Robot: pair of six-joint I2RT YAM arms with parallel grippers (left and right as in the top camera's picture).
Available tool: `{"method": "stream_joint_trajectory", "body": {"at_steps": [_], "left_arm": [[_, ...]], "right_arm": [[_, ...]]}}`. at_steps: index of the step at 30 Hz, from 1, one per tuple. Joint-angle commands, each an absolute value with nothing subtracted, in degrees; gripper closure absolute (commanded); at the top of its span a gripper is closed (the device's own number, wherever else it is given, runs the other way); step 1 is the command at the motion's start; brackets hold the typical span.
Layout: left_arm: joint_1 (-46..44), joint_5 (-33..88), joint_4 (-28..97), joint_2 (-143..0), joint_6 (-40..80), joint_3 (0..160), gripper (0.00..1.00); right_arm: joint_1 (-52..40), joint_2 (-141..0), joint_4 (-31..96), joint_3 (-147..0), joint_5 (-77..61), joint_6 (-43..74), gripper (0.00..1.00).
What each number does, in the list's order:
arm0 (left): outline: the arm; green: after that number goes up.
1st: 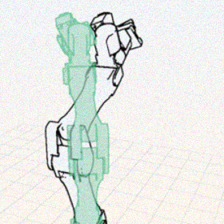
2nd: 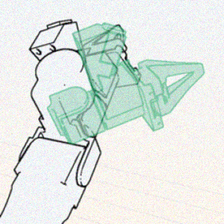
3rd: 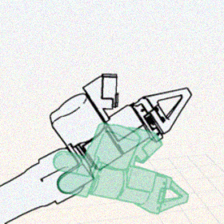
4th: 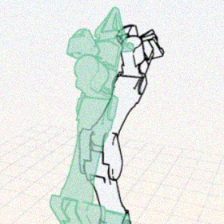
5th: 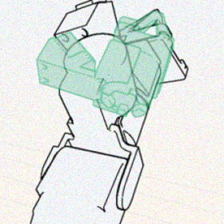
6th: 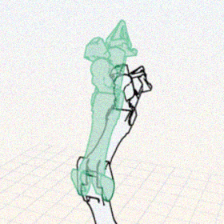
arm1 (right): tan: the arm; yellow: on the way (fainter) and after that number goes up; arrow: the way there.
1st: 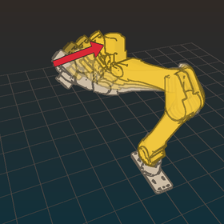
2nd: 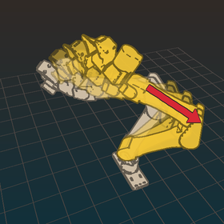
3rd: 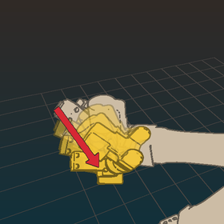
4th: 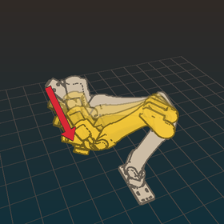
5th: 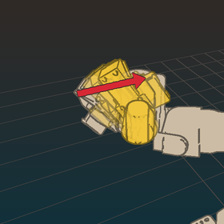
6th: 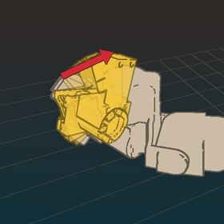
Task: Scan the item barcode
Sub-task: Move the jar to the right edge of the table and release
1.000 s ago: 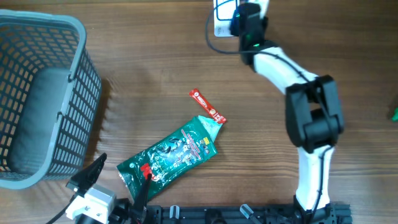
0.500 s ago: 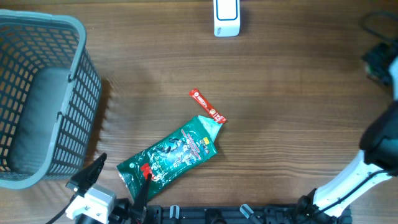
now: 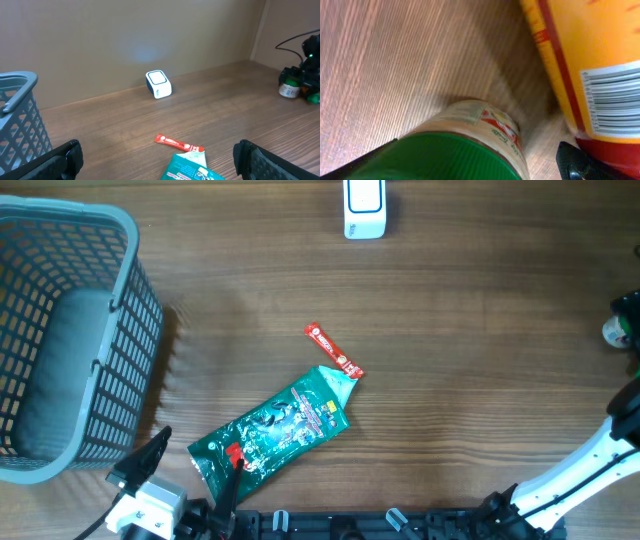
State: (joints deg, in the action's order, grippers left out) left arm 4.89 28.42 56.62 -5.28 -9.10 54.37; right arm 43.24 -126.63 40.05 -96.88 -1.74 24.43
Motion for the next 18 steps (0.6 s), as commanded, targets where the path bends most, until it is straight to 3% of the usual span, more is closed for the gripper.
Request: {"method": "stream_joint_trajectory", "body": {"at_steps": [1,9,14,18], "left_arm": [[4.8,28.9,56.5,-4.9,-8.7,54.3,0.00],[4.8,28.9,56.5,-4.9,-8.7,54.3,0.00],[4.8,28.9,56.5,-4.9,-8.7,54.3,0.00],[4.8,28.9,56.5,-4.9,-8.7,54.3,0.00]], "right_arm": [[44.5,-120.1,43.4,-103.7,-9.3,26.2,0.00],[39.2,-99.1,45.4,-106.8,-24.6,30.2,0.00],[30.6,-84.4,51.1,-106.8,-36.8,30.6,0.00],[23.2,-77.1,55.0,-106.8,-36.6,30.4,0.00]]}}
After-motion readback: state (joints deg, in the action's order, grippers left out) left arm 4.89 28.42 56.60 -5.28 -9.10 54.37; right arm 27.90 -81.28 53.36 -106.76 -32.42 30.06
